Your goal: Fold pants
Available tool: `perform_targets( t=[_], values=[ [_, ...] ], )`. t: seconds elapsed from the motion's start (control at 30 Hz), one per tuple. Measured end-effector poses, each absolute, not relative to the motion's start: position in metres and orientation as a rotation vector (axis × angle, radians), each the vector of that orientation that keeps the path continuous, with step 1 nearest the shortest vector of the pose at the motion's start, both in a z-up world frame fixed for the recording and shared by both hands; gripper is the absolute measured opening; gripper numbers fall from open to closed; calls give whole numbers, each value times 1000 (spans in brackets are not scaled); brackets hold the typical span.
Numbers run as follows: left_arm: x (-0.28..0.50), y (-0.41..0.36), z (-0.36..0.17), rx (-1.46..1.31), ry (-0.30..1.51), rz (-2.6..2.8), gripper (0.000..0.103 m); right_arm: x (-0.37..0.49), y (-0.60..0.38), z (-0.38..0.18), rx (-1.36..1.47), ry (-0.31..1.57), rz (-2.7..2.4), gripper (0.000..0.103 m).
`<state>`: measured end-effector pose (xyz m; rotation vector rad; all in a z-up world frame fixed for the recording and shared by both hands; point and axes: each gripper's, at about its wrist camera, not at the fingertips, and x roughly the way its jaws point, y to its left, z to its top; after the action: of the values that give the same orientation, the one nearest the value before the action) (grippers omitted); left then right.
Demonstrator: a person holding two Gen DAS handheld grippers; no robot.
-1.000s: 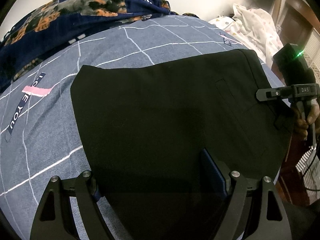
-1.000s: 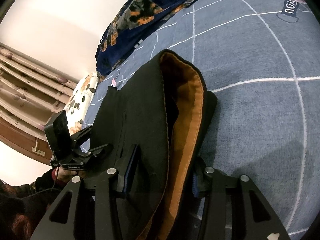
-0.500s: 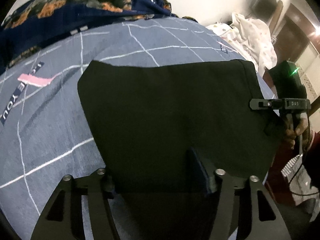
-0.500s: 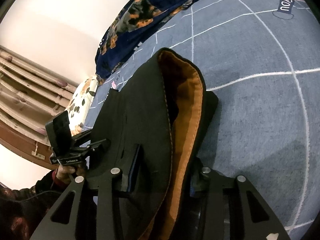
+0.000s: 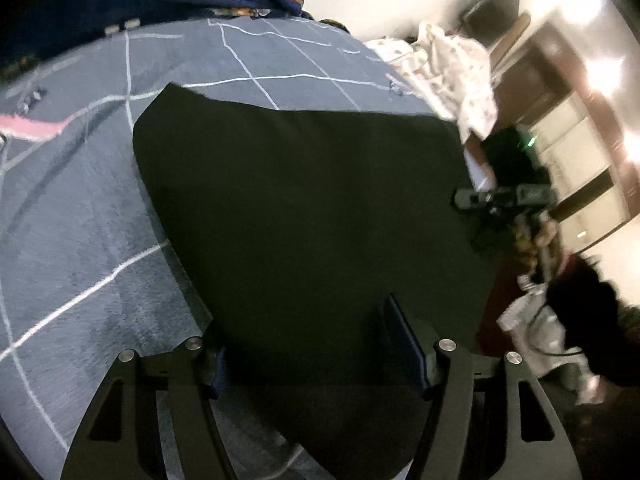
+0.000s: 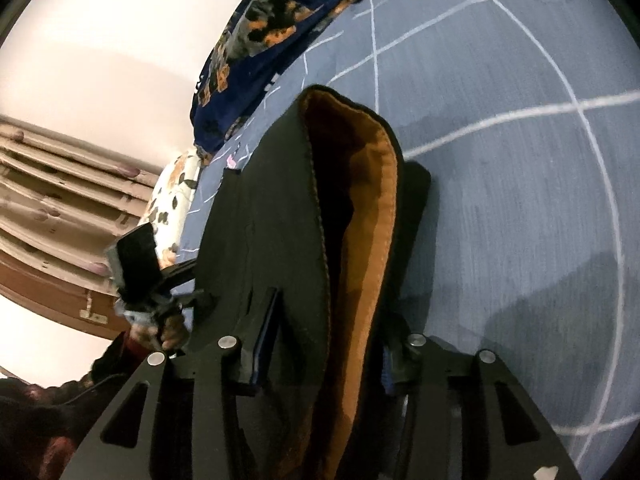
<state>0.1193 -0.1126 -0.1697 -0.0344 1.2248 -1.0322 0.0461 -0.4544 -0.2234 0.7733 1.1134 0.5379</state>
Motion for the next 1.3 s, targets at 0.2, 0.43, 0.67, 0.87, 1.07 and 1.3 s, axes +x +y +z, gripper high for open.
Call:
perform_targets(
  t=[0.2, 0.43, 0.67, 0.87, 1.07, 1.3],
  values=[
    [138, -116, -176, -137, 1278, -1132, 67, 42, -451, -227, 801, 1144, 598, 42],
    [131, -114, -177, -115, 1327, -1195, 67, 39, -451, -227, 827, 1192, 597, 46],
    [124, -129, -177, -70, 1271, -1175, 61, 39, -440, -227, 803, 1206, 577, 37],
    [119, -122, -183, -154, 1232, -1081, 28, 30, -431, -223, 779, 1153, 507, 26],
    [108, -112, -166, -201, 1157, -1026, 20, 24, -422, -213, 804, 1084, 496, 22],
    [101, -83, -154, -204, 1123, -944, 18, 38, -387, -203, 821, 1048, 556, 21]
  ],
)
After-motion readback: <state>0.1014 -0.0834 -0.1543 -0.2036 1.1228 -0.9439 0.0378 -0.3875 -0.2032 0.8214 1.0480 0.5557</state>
